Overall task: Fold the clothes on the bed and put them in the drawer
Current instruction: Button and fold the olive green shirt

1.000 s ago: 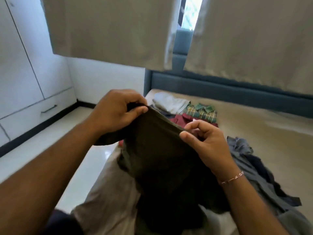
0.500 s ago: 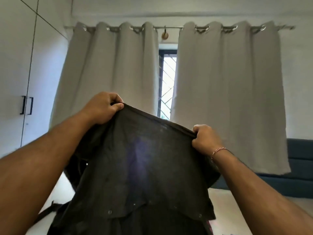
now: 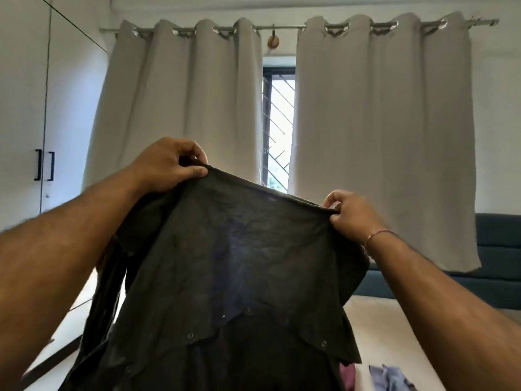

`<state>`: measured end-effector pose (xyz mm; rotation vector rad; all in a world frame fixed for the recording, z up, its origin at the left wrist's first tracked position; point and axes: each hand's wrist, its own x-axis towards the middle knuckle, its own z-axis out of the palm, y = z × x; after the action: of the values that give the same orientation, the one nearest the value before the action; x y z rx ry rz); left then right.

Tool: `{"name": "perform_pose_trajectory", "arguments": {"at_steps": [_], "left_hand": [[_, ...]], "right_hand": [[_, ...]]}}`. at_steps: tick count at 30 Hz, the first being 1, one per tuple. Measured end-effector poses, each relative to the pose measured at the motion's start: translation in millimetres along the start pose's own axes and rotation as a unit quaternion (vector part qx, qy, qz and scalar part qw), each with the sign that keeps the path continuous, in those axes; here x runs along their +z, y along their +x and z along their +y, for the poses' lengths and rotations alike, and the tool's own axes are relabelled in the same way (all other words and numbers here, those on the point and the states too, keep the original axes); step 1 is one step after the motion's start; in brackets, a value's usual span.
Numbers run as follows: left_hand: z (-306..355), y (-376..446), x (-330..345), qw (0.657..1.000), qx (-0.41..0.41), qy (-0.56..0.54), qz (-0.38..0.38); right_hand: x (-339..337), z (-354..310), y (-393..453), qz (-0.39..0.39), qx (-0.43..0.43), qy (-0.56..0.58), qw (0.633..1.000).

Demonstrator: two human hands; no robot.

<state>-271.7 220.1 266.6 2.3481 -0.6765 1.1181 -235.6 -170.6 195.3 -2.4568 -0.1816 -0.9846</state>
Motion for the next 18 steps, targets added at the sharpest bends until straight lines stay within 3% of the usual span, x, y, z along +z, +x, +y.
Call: {"name": "perform_pose_trajectory", "arguments": {"at_steps": [2, 5, 7, 10, 12, 15, 18], "left_hand": [[-2.9, 2.2, 12.5, 0.995, 0.024, 0.051, -0.081], [-10.4, 10.8, 42.1, 0.951, 0.055, 0.258, -0.162], [-18.0, 16.2, 66.7, 0.925, 0.061, 0.354, -0.127], [-33.9, 24.9, 99.9, 0.929, -0.004, 0.367, -0.047], [-47.5, 37.9, 117.0, 0.936, -0.111, 0.33, -0.041], [-66.8, 59.1, 148.4, 0.939, -0.297, 0.145, -0.093], [-78.7, 76.7, 192.3, 0.881, -0.433, -0.139, -0.132]], "right_hand": [[4.5, 9.1, 0.2, 0.01, 0.006, -0.162, 0.987], [15.6, 24.5, -1.2, 0.008, 0.015, -0.264, 0.964], [26.5, 42.7, 2.8, 0.004, 0.042, -0.284, 0.958], [38.3, 67.0, 12.9, 0.032, 0.089, -0.27, 0.958], [41.5, 77.8, 26.8, 0.022, 0.122, -0.247, 0.961], [51.7, 89.3, 55.1, -0.049, 0.174, -0.217, 0.959], [71.7, 105.7, 86.2, -0.123, 0.263, -0.034, 0.956]]}}
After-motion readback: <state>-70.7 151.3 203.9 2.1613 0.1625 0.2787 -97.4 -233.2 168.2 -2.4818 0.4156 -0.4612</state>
